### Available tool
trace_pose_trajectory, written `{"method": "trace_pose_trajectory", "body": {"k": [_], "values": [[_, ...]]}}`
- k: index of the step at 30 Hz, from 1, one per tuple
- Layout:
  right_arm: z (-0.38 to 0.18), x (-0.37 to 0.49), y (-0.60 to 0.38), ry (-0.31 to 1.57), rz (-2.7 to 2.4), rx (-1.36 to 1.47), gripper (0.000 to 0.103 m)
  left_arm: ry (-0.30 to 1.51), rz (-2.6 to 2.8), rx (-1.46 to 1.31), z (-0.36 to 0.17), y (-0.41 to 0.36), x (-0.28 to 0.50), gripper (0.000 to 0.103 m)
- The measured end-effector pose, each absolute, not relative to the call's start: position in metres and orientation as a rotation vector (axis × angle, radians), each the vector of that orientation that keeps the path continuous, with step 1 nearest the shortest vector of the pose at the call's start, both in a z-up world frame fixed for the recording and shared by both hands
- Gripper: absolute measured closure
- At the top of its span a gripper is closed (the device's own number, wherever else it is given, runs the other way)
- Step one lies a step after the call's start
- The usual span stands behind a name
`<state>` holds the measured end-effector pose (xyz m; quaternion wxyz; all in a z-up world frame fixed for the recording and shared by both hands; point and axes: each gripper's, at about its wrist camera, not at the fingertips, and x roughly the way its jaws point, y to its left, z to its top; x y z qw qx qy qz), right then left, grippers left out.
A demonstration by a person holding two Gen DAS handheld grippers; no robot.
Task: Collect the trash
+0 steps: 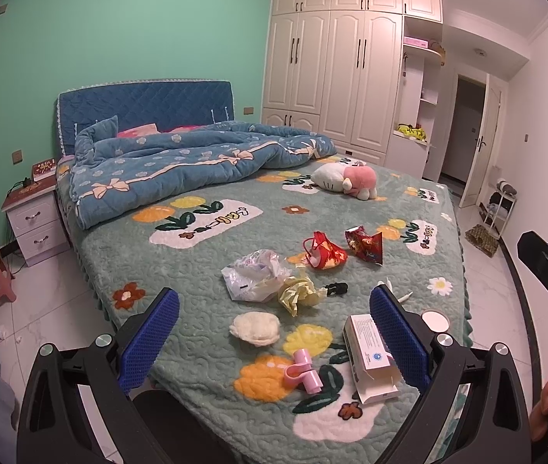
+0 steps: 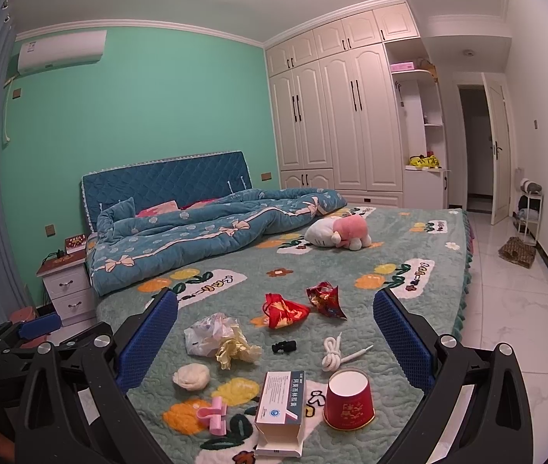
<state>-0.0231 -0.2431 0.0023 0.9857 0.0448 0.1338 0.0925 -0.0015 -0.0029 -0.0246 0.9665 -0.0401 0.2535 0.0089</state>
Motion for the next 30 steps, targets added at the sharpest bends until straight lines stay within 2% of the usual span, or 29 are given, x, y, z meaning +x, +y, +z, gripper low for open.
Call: {"method": "trace_pose_trajectory", "body": {"k": [30], "values": [[0.0046,-0.0223,-0.241,0.269,0.189,0.09,0.004,0.519,0.017,-0.079,-0.0243,-0.0037,-0.0005,0.006]]}}
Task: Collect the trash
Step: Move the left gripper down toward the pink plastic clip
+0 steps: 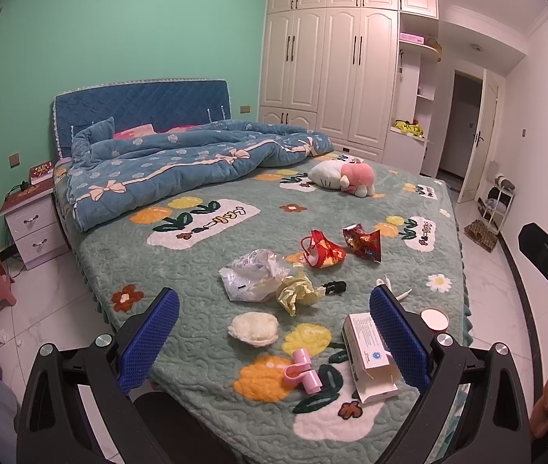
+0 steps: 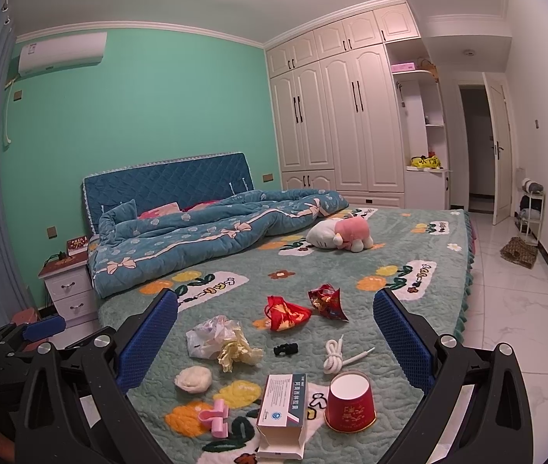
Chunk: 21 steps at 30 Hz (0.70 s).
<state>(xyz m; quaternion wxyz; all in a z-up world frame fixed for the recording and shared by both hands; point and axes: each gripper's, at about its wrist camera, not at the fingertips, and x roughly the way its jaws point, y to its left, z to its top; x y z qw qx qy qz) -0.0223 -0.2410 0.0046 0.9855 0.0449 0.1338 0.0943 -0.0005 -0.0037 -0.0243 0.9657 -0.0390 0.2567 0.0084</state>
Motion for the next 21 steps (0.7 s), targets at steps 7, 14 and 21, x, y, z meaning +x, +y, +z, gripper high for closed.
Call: {"method": "trace_pose_trajectory", "body": {"k": [7,14,21], "values": [[0.004,-0.017,-0.245,0.295,0.181,0.082,0.004,0.534,0.022,-0.071,-0.028,-0.003,-0.002,0.006],[-0.002,-0.003,-0.253,0.362,0.2,0.098,0.004,0.594,-0.007,-0.04,-0.024,-0.005,0.018,0.006],[-0.011,0.017,-0.258,0.457,0.229,0.135,0.004,0.701,-0.058,-0.005,-0.03,-0.014,0.04,0.006]]}}
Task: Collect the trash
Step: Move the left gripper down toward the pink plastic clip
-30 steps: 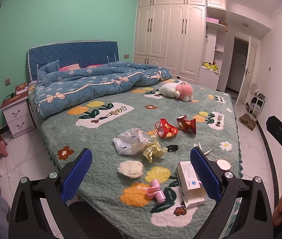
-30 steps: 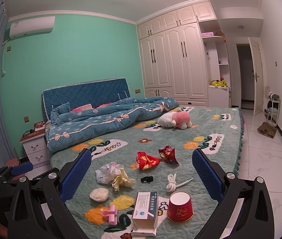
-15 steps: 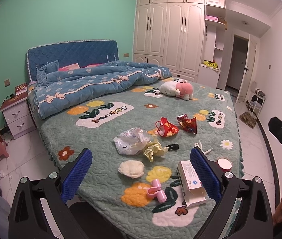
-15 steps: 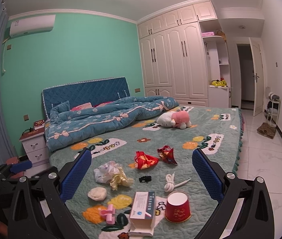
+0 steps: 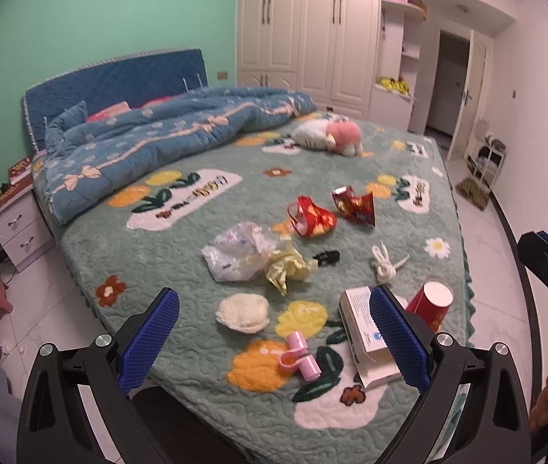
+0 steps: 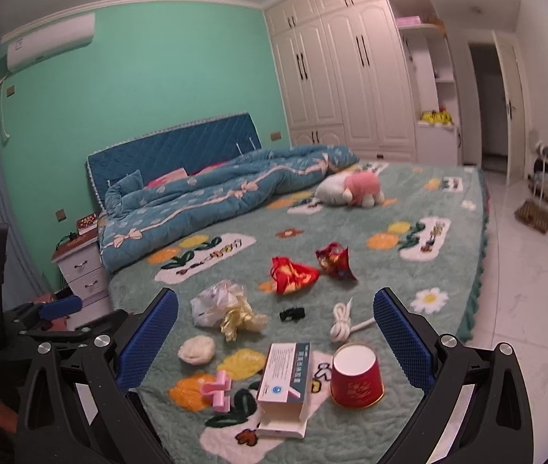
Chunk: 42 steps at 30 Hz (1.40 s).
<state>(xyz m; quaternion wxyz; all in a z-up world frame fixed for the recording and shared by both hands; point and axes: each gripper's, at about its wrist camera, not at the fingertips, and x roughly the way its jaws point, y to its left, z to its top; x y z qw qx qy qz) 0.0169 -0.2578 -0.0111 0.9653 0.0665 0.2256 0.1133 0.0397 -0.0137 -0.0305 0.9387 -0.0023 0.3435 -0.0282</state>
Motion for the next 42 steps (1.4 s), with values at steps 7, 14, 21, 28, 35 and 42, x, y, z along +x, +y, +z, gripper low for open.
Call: {"method": "trace_pose_trajectory", "body": {"k": [7,14,21,28,35,42], "values": [[-0.02,0.027,-0.256,0.491,0.179,0.077,0.004,0.77,-0.111,0.018,-0.039,-0.029,0.055,0.006],[-0.034,0.036,-0.269,0.57,0.17,0.116,0.004,0.811,-0.145,0.046,-0.048,-0.044,0.067,0.006],[-0.052,0.043,-0.271,0.628,0.157,0.109,0.004,0.857,-0.155,0.053,-0.062,-0.05,0.077,0.006],[-0.069,0.048,-0.252,0.695,0.255,0.124,0.004,0.945,-0.131,-0.006,-0.085,-0.04,0.086,0.006],[-0.085,0.058,-0.236,0.76,0.312,0.14,0.004,1.008,-0.119,-0.028,-0.104,-0.032,0.092,0.006],[-0.09,0.066,-0.228,0.778,0.337,0.134,0.004,1.076,-0.109,-0.023,-0.128,-0.028,0.103,0.006]]}}
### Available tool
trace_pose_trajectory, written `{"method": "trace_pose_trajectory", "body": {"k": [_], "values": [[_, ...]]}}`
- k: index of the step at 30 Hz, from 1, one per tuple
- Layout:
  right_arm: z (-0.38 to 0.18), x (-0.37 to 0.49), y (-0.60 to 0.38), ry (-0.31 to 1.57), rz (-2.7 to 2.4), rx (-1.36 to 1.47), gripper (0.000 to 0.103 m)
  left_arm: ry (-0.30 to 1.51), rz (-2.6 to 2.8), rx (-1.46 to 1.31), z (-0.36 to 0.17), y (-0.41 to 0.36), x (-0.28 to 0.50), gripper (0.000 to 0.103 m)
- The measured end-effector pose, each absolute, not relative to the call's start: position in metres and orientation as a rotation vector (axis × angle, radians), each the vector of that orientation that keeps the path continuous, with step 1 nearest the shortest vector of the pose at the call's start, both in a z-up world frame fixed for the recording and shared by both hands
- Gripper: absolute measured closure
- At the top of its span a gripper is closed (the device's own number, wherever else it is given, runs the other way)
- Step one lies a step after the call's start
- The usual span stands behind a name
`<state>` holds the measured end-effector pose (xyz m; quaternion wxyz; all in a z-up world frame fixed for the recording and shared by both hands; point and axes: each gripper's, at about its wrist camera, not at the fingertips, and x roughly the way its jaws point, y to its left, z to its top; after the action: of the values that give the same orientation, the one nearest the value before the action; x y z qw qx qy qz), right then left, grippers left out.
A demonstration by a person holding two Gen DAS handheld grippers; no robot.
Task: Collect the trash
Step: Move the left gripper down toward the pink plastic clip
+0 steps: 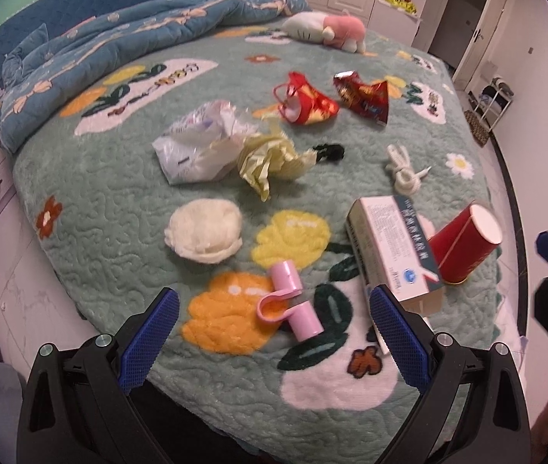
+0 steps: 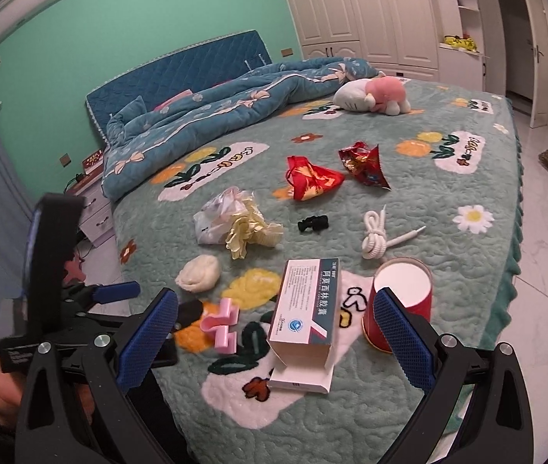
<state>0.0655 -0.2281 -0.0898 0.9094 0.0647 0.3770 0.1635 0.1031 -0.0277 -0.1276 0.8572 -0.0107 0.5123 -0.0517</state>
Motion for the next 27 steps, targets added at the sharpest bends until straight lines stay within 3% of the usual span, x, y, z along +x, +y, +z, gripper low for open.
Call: {"method": "trace_pose_trajectory", "body": {"k": [27], "values": [[-0.122,0.113,-0.206,0.873,0.38,0.107,0.004,1.263,-0.165,-0.04,-0.201,-0.028,0.141,0.006]]}}
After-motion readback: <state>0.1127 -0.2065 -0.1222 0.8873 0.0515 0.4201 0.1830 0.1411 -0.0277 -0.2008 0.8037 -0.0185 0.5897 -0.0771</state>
